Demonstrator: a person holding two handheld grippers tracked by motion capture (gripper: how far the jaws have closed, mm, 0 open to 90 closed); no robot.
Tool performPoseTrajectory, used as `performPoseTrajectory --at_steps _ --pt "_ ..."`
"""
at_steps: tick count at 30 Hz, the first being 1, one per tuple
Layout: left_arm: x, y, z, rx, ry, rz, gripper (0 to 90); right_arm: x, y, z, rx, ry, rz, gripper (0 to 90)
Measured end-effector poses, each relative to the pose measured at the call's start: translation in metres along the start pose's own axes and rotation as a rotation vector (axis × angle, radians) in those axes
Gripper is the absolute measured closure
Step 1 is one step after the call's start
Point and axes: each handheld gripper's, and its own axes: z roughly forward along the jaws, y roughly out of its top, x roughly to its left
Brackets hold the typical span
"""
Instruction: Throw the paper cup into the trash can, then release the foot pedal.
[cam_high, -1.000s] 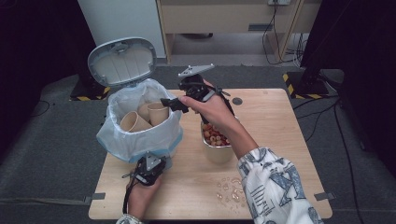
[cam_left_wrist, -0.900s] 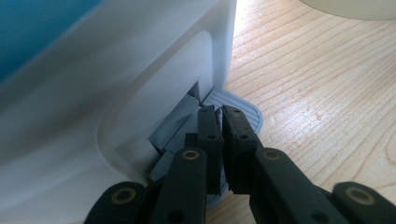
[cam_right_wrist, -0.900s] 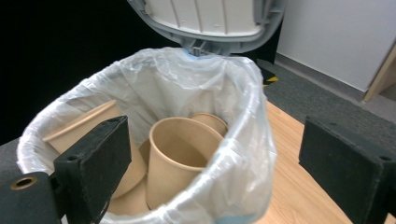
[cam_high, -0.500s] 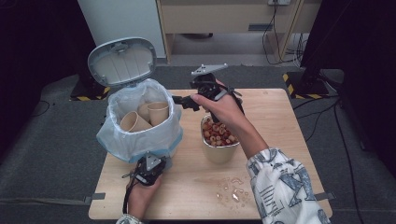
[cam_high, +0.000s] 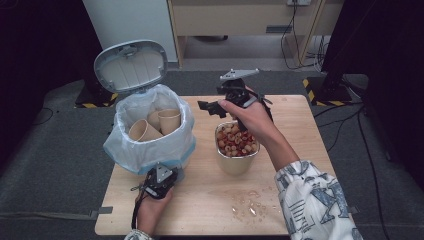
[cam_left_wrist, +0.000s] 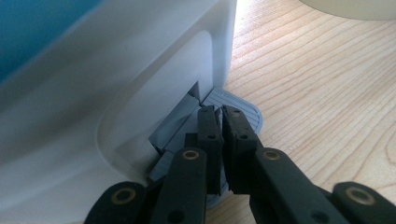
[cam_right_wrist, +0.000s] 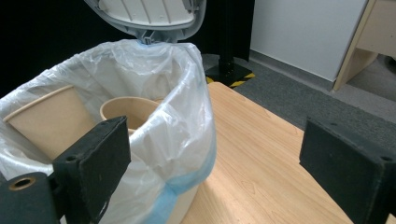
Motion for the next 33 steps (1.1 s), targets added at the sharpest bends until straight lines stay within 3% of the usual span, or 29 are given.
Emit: performPoseTrajectory --at_steps 3,6,12,18,26,33 --pt "0.001 0.0 -0.001 0.004 0.008 -0.008 83.6 -0.005 -0.003 -0.005 0.0 -0.011 0.001 9.2" --pt "0.002 0.0 -0.004 0.005 0.004 -0.037 72.4 -0.012 -0.007 -0.013 -0.005 -0.022 0.008 9.0" --pt "-0.015 0.002 -0.029 -0.06 -0.024 -0.016 61.5 -0.033 -0.022 -0.035 -0.009 -0.072 0.033 9.0" --pt "-0.029 0.004 -0.031 -0.077 -0.034 -0.004 52.3 -0.049 -0.037 -0.057 -0.017 -0.136 0.046 7.3" --pt "-0.026 0.004 -0.03 -0.063 -0.039 -0.02 42.0 -0.067 -0.065 -0.084 -0.027 -0.254 0.073 6.6" --pt "-0.025 0.004 -0.03 -0.058 -0.05 -0.024 37.1 -0.077 -0.094 -0.097 -0.023 -0.323 0.105 6.3"
